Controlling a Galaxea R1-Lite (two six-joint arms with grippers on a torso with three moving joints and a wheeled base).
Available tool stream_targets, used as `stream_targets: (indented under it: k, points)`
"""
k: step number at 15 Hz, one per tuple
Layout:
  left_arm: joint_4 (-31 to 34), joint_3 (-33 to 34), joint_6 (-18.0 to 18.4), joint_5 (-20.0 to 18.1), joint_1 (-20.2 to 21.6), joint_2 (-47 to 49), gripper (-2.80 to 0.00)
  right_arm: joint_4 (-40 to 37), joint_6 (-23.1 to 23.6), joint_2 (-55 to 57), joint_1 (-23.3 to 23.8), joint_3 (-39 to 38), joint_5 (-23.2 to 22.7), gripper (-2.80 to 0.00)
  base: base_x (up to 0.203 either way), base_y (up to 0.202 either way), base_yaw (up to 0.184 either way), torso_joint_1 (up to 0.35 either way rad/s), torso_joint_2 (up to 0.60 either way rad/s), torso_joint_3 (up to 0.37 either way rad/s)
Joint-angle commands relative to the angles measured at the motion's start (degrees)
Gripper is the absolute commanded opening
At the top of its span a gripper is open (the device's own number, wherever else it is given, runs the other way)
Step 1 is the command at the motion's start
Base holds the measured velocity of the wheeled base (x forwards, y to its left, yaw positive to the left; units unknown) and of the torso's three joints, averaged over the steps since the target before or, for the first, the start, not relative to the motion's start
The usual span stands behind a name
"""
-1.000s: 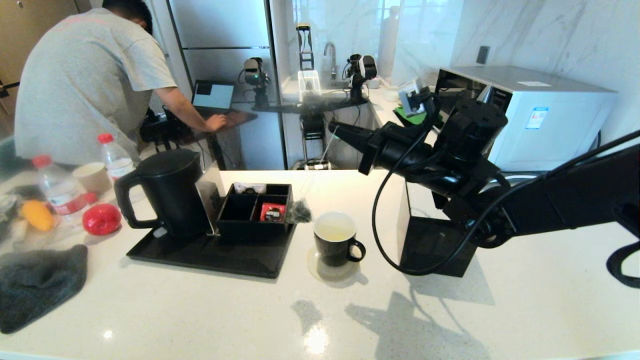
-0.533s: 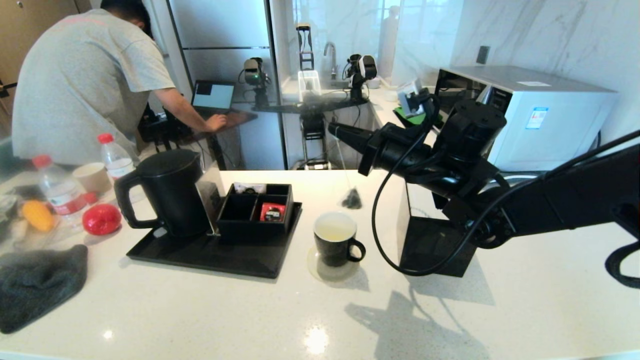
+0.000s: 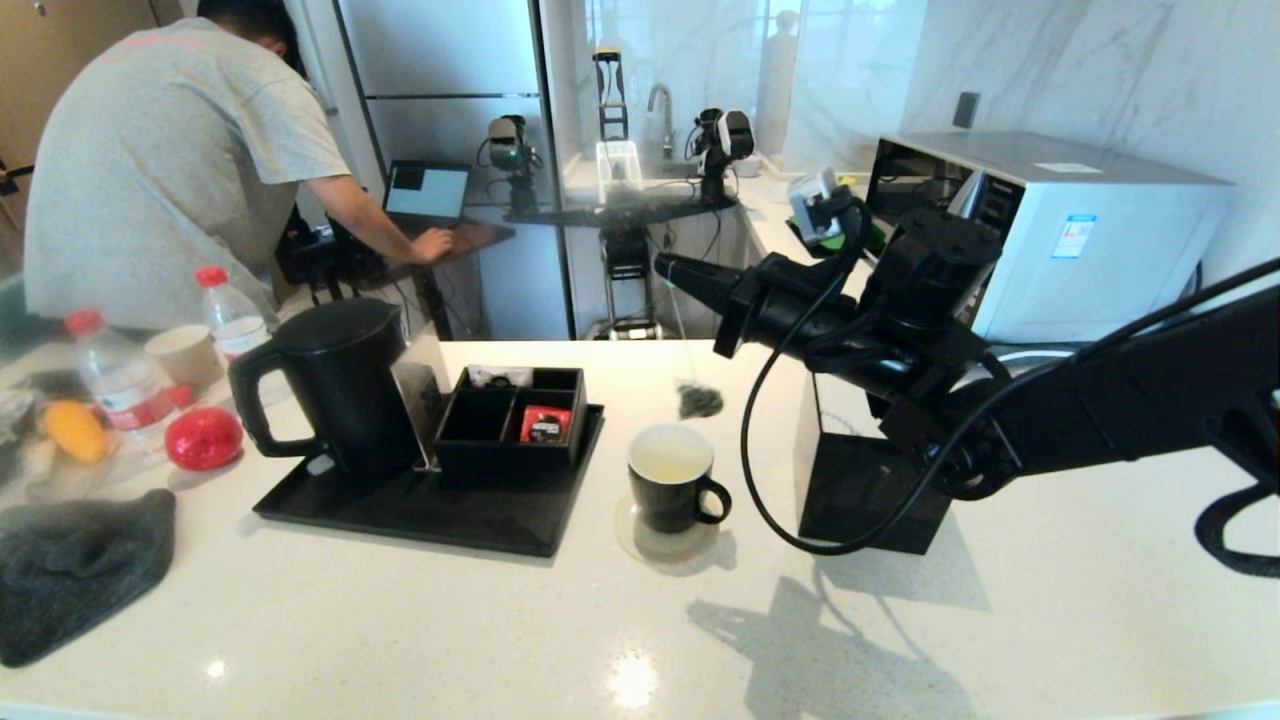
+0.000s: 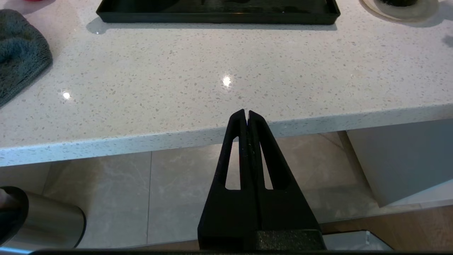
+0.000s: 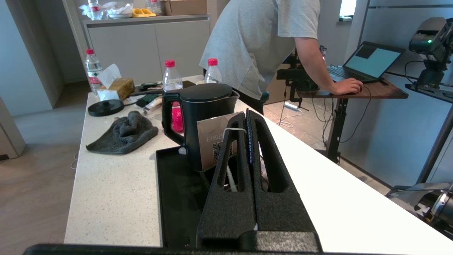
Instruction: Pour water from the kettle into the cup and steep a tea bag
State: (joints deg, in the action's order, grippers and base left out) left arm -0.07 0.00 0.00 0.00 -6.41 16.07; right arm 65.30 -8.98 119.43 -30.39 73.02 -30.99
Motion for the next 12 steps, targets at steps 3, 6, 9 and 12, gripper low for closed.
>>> stream_targets:
  k: [3, 6, 9, 12]
  points:
    - [0.16, 0.00, 0.26, -0.18, 0.00, 0.28, -2.80, 0.88, -0.24, 0.28, -0.02, -0.06, -0.21, -2.80, 0.000, 0.000, 0.000, 0.000, 0.00, 0.000]
    - [0.16, 0.00, 0.09, -0.09, 0.50, 0.28, -2.80, 0.97, -0.24, 0.23, -0.02, -0.07, -0.21, -2.80, 0.000, 0.000, 0.000, 0.000, 0.00, 0.000]
    - [0.16, 0.00, 0.12, -0.14, 7.80, -2.35, -2.80, 0.97, -0.24, -0.34, -0.02, -0.16, -0.21, -2.80, 0.000, 0.000, 0.000, 0.000, 0.00, 0.000]
    - [0.16, 0.00, 0.14, -0.18, 7.67, -4.75, -2.80, 1.40, -0.17, -1.05, -0.11, -1.87, -0.15, -2.80, 0.000, 0.000, 0.000, 0.000, 0.00, 0.000]
